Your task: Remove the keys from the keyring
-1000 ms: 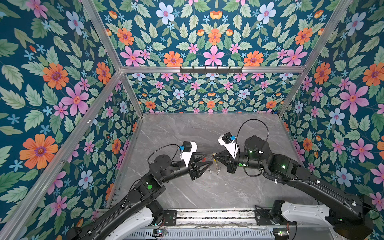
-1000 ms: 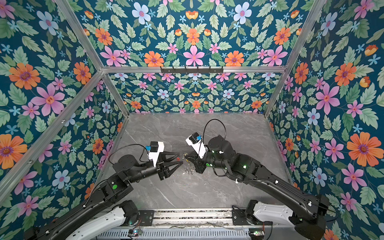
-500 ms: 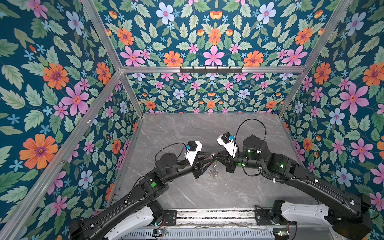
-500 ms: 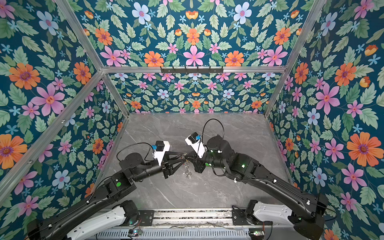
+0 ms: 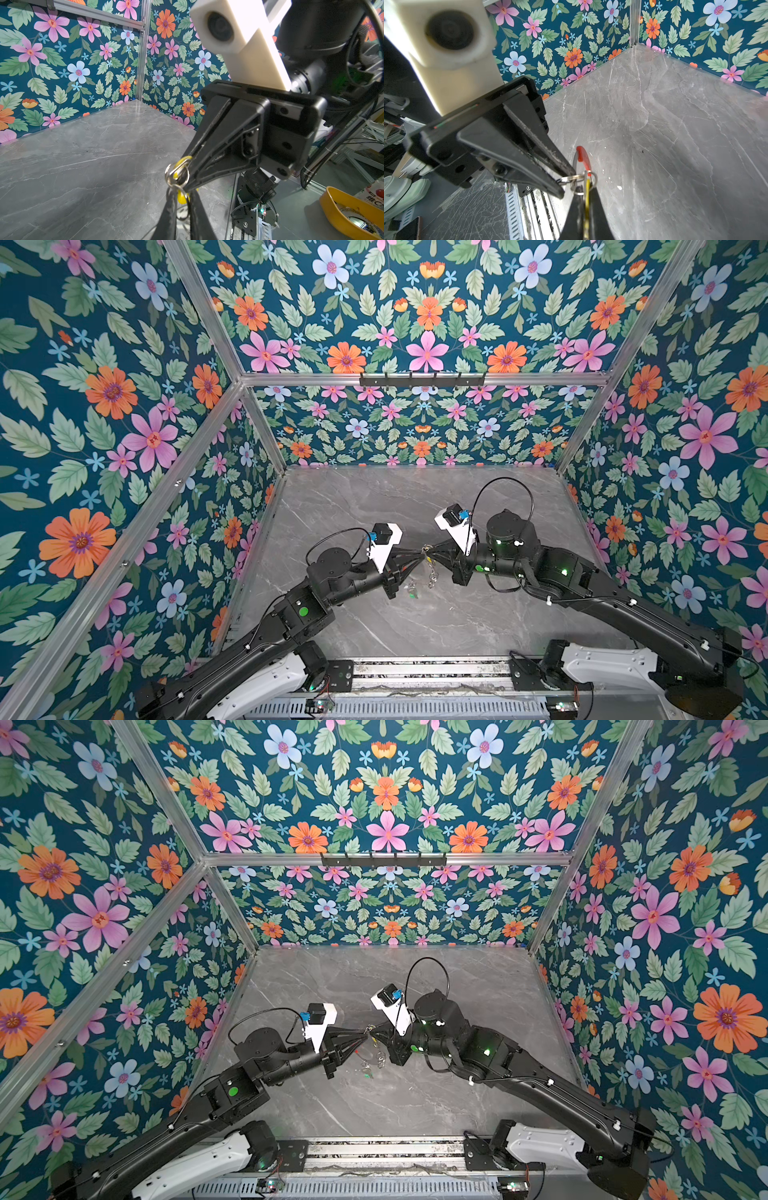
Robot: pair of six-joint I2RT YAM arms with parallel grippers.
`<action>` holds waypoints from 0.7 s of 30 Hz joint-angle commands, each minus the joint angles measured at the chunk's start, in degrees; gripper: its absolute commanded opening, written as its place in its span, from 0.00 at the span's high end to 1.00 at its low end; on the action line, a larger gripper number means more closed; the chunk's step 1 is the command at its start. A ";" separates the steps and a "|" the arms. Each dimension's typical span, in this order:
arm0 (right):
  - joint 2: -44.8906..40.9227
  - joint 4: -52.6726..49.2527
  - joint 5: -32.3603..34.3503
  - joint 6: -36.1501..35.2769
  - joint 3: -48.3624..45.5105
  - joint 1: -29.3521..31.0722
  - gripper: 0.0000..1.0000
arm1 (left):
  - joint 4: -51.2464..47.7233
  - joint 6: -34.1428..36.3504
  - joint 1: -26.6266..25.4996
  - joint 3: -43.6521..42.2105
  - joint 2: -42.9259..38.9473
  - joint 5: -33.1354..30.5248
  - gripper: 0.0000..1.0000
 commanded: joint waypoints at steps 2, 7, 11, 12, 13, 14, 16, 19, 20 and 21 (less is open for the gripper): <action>-0.40 0.94 -0.02 -0.17 0.46 0.08 1.00 | -0.07 0.14 0.01 0.34 0.21 -0.72 0.87; -0.54 0.88 -0.29 -0.16 0.64 0.08 1.00 | -1.08 0.29 -0.03 0.53 0.48 -2.39 0.86; -0.49 0.79 -0.64 -0.04 0.82 0.09 1.00 | -1.25 0.42 0.01 0.64 0.42 -2.94 0.89; -0.49 0.81 -0.72 -0.04 0.89 0.08 1.00 | -1.21 0.47 -0.03 0.68 0.50 -2.68 0.91; -0.40 0.87 -0.77 -0.01 0.81 0.10 1.00 | -1.09 0.49 0.00 0.69 0.59 -2.30 0.93; -0.40 0.83 -0.89 0.06 0.88 0.04 1.00 | -0.91 0.49 -0.01 0.78 0.74 -1.96 0.96; -0.40 0.87 -1.04 0.06 0.95 0.08 1.00 | -0.53 0.65 -0.03 0.78 0.94 -1.39 0.99; -0.40 0.78 -1.04 0.06 1.12 0.08 1.00 | 0.59 0.84 -0.03 0.57 1.03 -0.38 1.00; -0.48 0.77 -1.00 0.02 1.17 0.08 1.00 | 0.85 0.93 -0.03 0.44 0.99 -0.27 1.00; -0.55 0.66 -0.91 0.03 1.12 0.08 1.00 | 1.19 0.93 -0.01 0.30 0.86 -0.26 1.00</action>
